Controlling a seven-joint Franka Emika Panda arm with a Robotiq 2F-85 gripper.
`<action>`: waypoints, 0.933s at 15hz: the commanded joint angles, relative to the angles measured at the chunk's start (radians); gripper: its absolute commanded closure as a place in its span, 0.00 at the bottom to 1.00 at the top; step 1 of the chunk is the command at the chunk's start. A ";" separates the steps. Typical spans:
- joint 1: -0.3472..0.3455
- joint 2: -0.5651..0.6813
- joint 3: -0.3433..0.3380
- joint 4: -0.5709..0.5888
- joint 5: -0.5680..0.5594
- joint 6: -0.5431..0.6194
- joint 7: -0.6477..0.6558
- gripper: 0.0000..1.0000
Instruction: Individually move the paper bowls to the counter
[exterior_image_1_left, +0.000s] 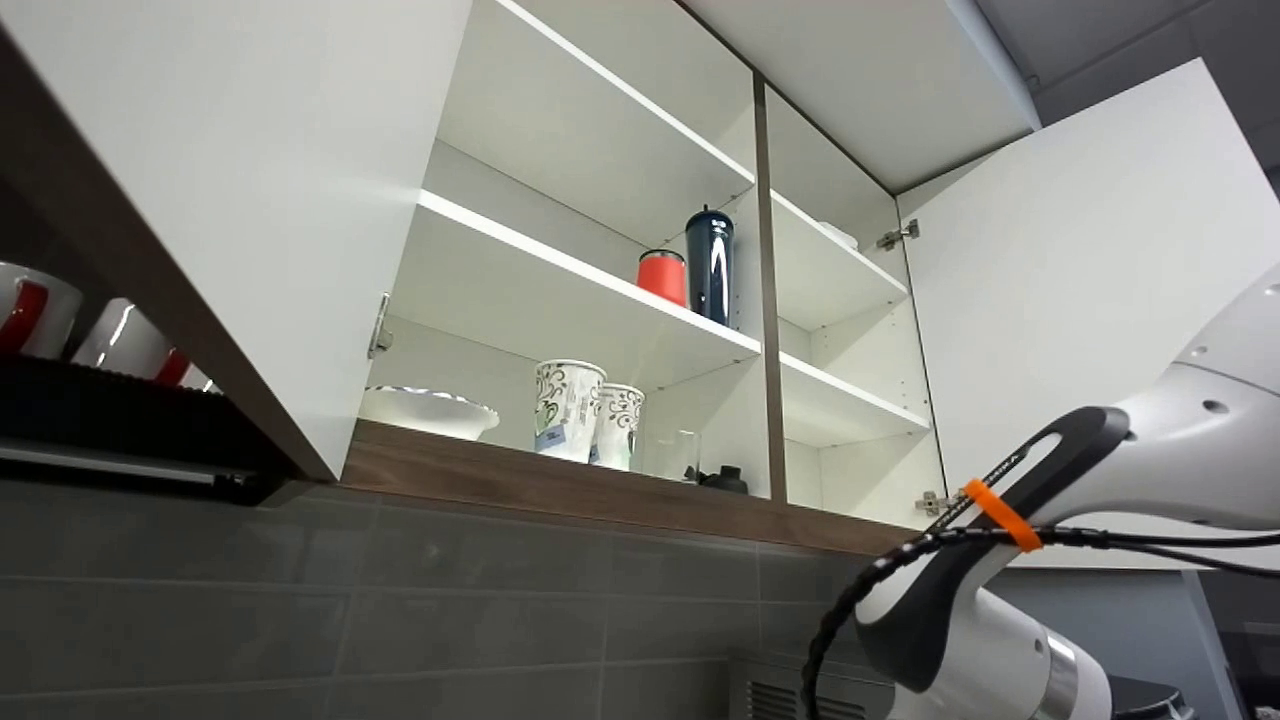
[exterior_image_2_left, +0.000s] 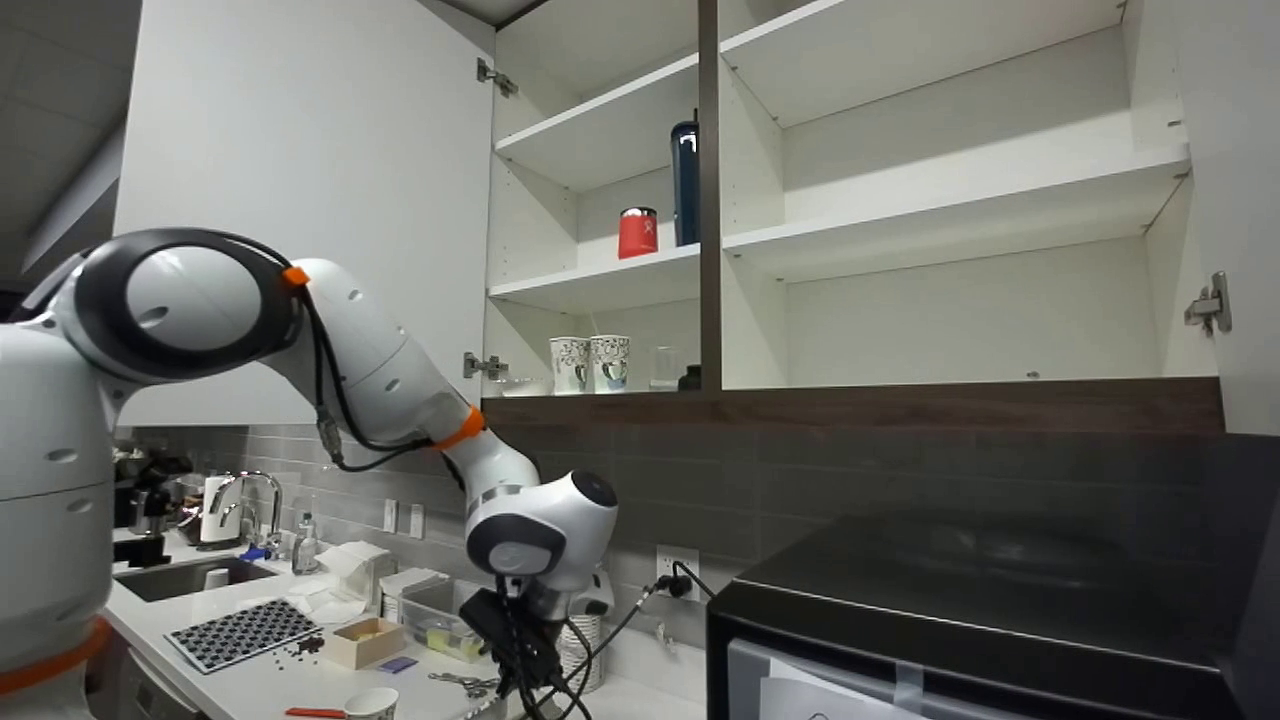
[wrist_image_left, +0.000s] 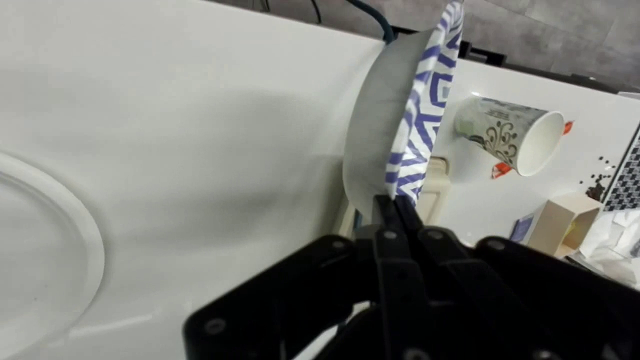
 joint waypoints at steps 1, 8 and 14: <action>-0.059 0.149 0.017 0.051 0.064 -0.016 -0.119 0.99; -0.151 0.334 0.078 0.149 0.307 0.014 -0.201 0.99; -0.176 0.430 0.104 0.222 0.440 0.068 -0.211 0.99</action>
